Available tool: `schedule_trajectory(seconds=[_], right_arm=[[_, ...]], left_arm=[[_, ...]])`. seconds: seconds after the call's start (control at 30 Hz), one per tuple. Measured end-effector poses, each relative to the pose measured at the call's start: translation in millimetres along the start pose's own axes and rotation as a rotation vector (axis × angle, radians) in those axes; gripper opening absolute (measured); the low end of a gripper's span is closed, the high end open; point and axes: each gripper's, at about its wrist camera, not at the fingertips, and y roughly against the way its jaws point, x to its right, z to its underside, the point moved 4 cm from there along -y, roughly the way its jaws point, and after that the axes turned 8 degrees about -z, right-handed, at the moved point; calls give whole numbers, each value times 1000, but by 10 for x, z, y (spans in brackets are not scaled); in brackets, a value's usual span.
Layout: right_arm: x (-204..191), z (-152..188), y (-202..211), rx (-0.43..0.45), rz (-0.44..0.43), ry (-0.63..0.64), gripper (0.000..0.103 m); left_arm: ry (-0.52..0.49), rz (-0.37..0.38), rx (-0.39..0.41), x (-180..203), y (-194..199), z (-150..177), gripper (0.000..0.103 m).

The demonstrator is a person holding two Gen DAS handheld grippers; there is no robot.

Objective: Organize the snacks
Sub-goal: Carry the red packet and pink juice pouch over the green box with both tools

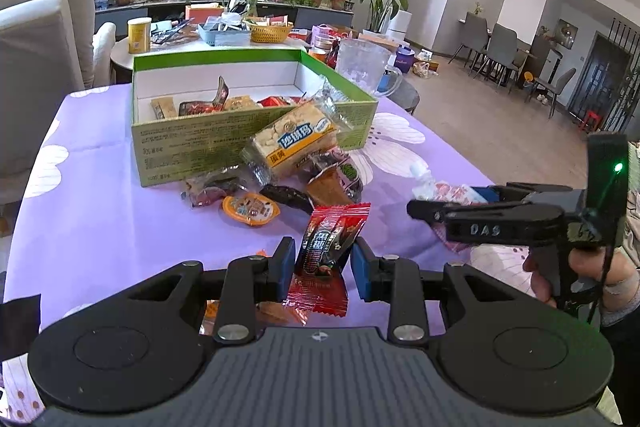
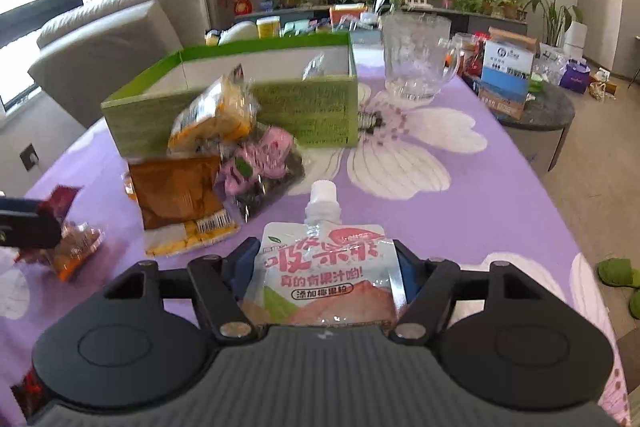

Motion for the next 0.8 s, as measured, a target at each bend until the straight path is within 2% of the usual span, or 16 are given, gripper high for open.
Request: schedule_trajectory(seconds=[0.17,0.47,0.8], right_arm=[[-40,-214,106,70,-34,-18,48],[-232,-728,61,167,-85,35,48],[-385,-1159,-192,220,-118,101,48]], left_arm=[[-9,-11,25,-26,-16,-117,28],[7,-48,117,-183,-65,-550,28],[37,-98,159,-493,-438,-1055,28]])
